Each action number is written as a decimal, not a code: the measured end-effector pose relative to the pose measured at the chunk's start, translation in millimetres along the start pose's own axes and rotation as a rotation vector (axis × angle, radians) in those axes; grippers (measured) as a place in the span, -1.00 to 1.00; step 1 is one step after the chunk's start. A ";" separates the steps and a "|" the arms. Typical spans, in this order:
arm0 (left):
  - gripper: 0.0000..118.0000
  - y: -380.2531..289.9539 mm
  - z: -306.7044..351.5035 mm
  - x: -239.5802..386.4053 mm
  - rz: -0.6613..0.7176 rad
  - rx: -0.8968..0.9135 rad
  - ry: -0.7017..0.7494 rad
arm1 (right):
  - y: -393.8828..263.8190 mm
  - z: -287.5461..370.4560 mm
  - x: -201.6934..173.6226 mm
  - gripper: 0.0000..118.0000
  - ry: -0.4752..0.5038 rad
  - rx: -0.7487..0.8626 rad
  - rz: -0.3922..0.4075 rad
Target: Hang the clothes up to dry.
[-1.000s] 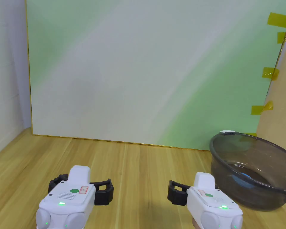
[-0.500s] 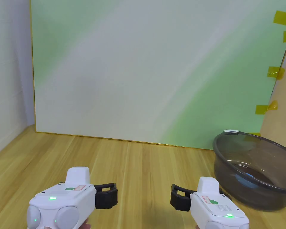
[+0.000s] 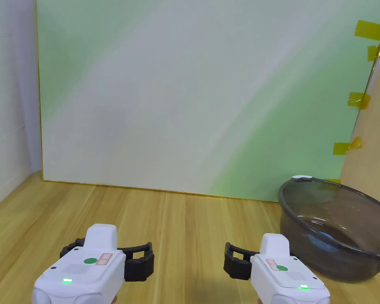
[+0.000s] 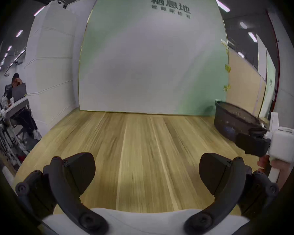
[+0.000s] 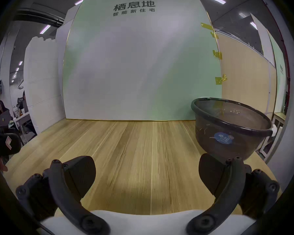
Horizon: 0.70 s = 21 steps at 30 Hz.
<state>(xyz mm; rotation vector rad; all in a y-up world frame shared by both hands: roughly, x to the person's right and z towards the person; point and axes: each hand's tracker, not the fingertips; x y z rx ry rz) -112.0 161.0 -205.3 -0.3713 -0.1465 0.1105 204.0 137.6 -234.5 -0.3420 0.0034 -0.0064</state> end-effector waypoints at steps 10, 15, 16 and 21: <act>0.92 9.3 -9.6 -16.0 -0.114 0.081 0.126 | 9.2 8.1 1.0 1.00 -0.027 0.050 0.021; 0.92 7.5 -10.9 -17.5 -0.097 0.070 0.123 | 10.5 9.4 1.9 1.00 -0.017 0.052 0.007; 0.92 7.1 -10.6 -17.8 -0.094 0.071 0.120 | 10.6 9.9 1.5 1.00 -0.017 0.055 0.008; 0.92 7.0 -7.7 -19.1 -0.093 0.075 0.112 | 10.9 9.1 1.8 1.00 -0.008 0.054 0.011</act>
